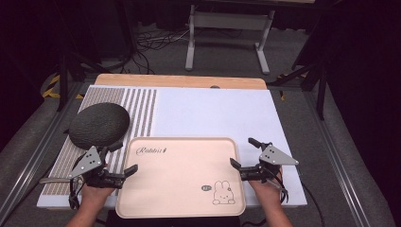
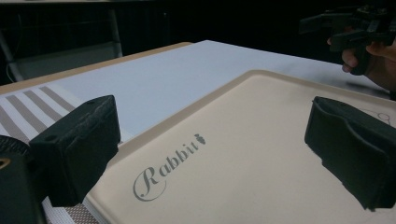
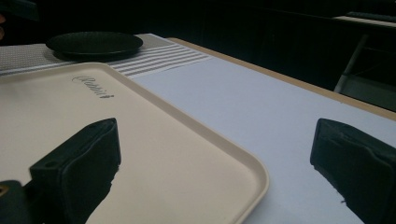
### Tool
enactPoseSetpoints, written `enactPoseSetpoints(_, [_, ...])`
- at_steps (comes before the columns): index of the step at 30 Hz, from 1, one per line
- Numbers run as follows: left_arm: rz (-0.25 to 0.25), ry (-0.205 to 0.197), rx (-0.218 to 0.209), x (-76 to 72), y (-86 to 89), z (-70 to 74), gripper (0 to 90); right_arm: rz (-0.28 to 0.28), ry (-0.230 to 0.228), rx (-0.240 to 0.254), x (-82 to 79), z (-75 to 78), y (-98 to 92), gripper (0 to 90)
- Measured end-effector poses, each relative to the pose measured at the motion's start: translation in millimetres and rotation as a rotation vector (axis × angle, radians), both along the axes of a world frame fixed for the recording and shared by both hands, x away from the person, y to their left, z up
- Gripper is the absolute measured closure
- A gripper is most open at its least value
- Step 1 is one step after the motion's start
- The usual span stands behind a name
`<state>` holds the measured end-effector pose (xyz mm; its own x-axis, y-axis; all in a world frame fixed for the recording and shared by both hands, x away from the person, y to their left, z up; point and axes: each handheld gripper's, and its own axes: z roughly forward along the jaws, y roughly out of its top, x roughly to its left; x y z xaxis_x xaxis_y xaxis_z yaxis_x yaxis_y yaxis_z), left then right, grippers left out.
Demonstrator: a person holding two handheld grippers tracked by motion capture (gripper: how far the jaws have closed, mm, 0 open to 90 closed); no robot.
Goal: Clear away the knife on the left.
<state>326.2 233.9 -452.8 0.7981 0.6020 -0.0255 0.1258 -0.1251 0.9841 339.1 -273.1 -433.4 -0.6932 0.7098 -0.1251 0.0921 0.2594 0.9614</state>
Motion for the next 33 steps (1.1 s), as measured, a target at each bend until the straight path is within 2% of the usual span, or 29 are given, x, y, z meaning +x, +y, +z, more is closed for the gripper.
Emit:
enactPoseSetpoints(5, [-0.009, 0.009, -0.017, 1.3, 1.2, 1.1, 4.3, 0.010, 0.005, -0.003, -1.0, -0.7, 0.3, 2.3])
enactPoseSetpoints(7, [-0.026, 0.037, -0.010, 3.7, 0.9, 1.3, 7.4, 0.011, 0.003, 0.000, -1.1, -0.5, -0.1, 2.3])
enactPoseSetpoints(9, [-0.038, 0.045, -0.018, 4.4, 1.1, 2.2, 7.7, 0.012, 0.004, 0.004, -1.2, -0.4, -0.5, 2.3])
enactPoseSetpoints(14, [-0.039, 0.022, -0.019, 4.2, 2.5, 6.4, 9.2, 0.017, 0.006, 0.004, -1.1, -0.7, -0.9, 2.3])
enactPoseSetpoints(22, [-0.061, 0.025, 0.063, 4.7, 4.4, 14.7, 9.3, 0.024, 0.022, 0.009, 0.7, -2.0, -1.5, 2.5])
enactPoseSetpoints(26, [-0.103, 0.053, 0.093, 6.7, 6.0, 19.2, 9.9, 0.025, 0.022, 0.007, 1.1, -1.9, -1.7, 2.6])
enactPoseSetpoints(30, [-0.139, 0.065, 0.110, 7.8, 6.4, 26.2, 9.8, 0.035, 0.027, 0.010, 1.7, -2.0, -1.7, 2.7])
enactPoseSetpoints(33, [-0.157, 0.059, 0.134, 8.4, 6.4, 32.7, 9.7, 0.036, 0.028, 0.007, 1.2, -1.7, -1.8, 2.9])
